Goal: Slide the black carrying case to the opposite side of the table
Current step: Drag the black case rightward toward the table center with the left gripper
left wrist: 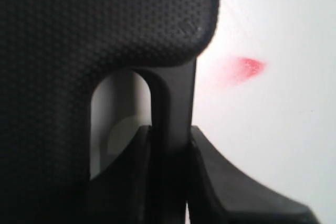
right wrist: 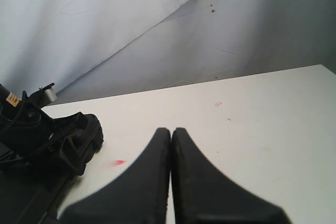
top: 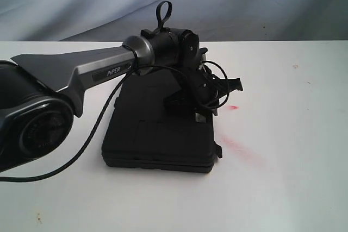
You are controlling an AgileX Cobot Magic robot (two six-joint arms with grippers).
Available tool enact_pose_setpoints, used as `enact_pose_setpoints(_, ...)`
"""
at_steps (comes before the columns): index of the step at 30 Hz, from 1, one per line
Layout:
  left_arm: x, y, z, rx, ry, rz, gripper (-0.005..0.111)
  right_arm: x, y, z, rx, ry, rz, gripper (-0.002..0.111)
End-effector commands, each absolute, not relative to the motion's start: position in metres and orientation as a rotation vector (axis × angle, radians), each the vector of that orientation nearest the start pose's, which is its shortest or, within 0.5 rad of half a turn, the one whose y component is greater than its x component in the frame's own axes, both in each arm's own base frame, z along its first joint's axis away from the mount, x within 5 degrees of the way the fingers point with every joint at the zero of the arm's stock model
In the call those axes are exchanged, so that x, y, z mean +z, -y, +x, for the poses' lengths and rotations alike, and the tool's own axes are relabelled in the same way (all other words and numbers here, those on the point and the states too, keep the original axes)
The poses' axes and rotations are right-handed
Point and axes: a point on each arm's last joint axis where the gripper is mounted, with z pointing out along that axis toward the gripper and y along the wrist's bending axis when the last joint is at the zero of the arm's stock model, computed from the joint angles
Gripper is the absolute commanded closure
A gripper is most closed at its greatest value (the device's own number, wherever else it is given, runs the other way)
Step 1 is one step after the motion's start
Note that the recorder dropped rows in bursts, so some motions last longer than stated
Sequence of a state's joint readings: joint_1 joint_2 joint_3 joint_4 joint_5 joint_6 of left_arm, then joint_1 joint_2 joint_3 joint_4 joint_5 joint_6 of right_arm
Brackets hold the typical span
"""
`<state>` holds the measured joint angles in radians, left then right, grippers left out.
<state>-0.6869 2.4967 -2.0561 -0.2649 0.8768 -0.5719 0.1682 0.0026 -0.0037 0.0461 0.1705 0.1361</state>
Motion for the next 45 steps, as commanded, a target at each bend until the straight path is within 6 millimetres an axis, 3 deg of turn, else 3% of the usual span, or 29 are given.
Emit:
enact_pose_setpoints(1,0.1055,0.3577,0.3917,-0.705,-2.93,-0.181,0.107,0.1978,-0.0097,0.0553,0.263,-1.659,0.007,0.108)
enact_pose_setpoints(7,0.0968,0.3585,0.3924,-0.714,-2.936,-0.246,0.107,0.1978,-0.0097,0.0553,0.263,-1.659,0.007,0.108)
enact_pose_setpoints(20,0.0981,0.3601,0.3955,-0.738,-2.892,-0.219,0.104,0.1978,-0.0097,0.0553,0.263,-1.659,0.007,0.108)
enact_pose_setpoints(24,0.0981,0.3601,0.3955,-0.731,-2.888,-0.16,0.093,0.1978,-0.0097,0.0553,0.263,-1.659,0.007,0.108)
enact_pose_setpoints(29,0.0984,0.3608,0.3951,-0.746,-2.891,-0.173,0.071,0.1978,-0.0097,0.0553,0.263,-1.659,0.007,0.108)
enact_pose_setpoints(34,0.099,0.3618,0.3952,-0.766,-2.887,-0.188,0.058,0.1978,-0.0097,0.0553,0.263,-1.659,0.007,0.108)
enact_pose_setpoints(40,0.099,0.3618,0.3952,-0.766,-2.887,-0.188,0.057,0.1978,-0.0097,0.0553,0.263,-1.659,0.007,0.108)
enact_pose_setpoints(45,0.0976,0.3598,0.3938,-0.728,-2.908,-0.163,0.063,0.1978,-0.0097,0.0553,0.263,-1.659,0.007,0.108)
